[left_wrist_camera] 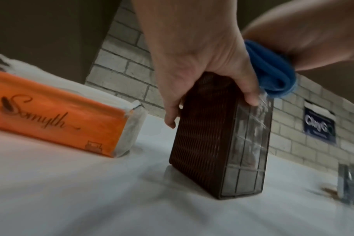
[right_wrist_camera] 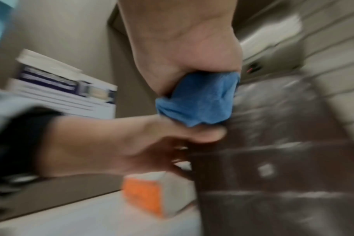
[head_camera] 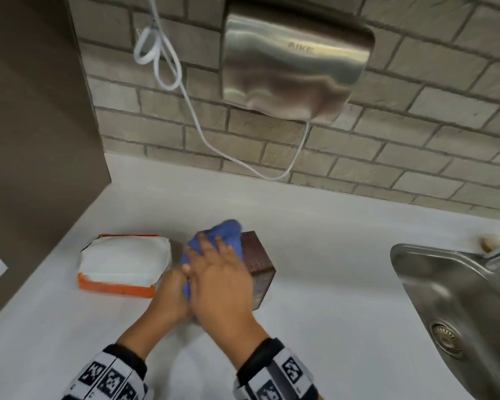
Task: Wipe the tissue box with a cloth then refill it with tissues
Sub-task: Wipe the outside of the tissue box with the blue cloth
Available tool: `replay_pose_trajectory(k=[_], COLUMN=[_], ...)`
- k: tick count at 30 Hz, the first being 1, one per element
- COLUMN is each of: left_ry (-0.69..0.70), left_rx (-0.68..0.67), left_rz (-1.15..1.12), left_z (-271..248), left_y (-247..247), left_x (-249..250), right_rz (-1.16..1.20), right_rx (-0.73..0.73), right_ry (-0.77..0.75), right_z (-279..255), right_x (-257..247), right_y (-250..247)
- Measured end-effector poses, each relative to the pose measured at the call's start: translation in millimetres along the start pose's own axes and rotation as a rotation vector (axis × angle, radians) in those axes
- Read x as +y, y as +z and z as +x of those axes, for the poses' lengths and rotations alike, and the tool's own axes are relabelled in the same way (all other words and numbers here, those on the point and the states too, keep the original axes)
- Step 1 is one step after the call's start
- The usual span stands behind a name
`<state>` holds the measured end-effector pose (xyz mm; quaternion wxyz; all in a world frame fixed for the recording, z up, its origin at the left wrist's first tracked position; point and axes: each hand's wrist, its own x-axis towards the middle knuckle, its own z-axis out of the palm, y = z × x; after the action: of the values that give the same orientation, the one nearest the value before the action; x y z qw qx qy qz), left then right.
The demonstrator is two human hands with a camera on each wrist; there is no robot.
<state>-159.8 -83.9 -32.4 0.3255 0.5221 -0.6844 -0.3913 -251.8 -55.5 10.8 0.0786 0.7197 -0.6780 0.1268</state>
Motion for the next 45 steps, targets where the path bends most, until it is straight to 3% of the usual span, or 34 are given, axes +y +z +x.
replay_pose_trajectory(k=[4,8,10,14,18,20,22,24,26,28,30,33,36,40,42,45], left_ry=[0.021,0.042,0.025,-0.043,-0.066,-0.068,-0.071,-0.072,-0.055,-0.01,-0.02,-0.057,-0.019,0.028,0.015,-0.056], left_rx=[0.014,-0.066,-0.073,-0.072,-0.099,-0.108,-0.123,-0.119,-0.109,-0.1,-0.117,-0.029,0.021,-0.063,-0.083,-0.092], left_rz=[-0.03,-0.078,-0.07,-0.121,-0.159,-0.135,-0.112,-0.093,-0.102,-0.116,-0.129,0.068,0.17,-0.191,-0.238,-0.337], left_z=[-2.1,-2.2,-0.8,-2.3,-1.6,-1.0,-0.3,0.8,1.2,1.0,1.7,1.3,0.3,-1.8,-3.7,-3.8], left_y=[-1.9,-3.7,-2.5,-0.9,-3.2,-5.5,-7.6,-7.5,-6.8,-5.9,-4.7,1.5,3.7,-3.6,-2.1,-4.8], left_x=[-1.7,0.8,-3.1,-3.3,-4.4,-5.8,-4.1,-4.2,-6.0,-5.9,-2.9,-1.1,-3.6,4.8,2.8,1.5], right_rz=[0.109,0.157,0.37,1.106,1.493,1.502,1.421,1.305,0.867,0.295,0.14,0.148,0.225,0.236,0.31,0.84], right_rx=[0.039,0.06,-0.016,-0.03,-0.23,-0.298,-0.223,-0.024,0.144,0.261,0.267,0.088,0.078,0.213,0.163,0.001], right_ry=[-0.054,0.093,0.2,0.431,0.698,0.794,0.823,0.652,0.339,0.169,0.066,-0.024,-0.116,0.066,0.219,0.348], right_z=[-2.4,1.7,0.8,2.6,3.5,0.5,-0.3,-2.3,-6.3,-8.2,-6.7,-7.7,-11.4,-4.7,-3.2,-2.8], right_x=[6.6,49.9,69.3,86.9,104.3,107.8,107.6,99.6,85.3,69.0,45.1,7.6,-2.7,38.1,60.7,80.0], right_y=[-5.4,-14.7,-20.6,-27.5,-0.7,3.7,4.1,2.2,-4.8,-7.9,-9.0,-5.5,-3.7,-15.2,-20.4,-29.8])
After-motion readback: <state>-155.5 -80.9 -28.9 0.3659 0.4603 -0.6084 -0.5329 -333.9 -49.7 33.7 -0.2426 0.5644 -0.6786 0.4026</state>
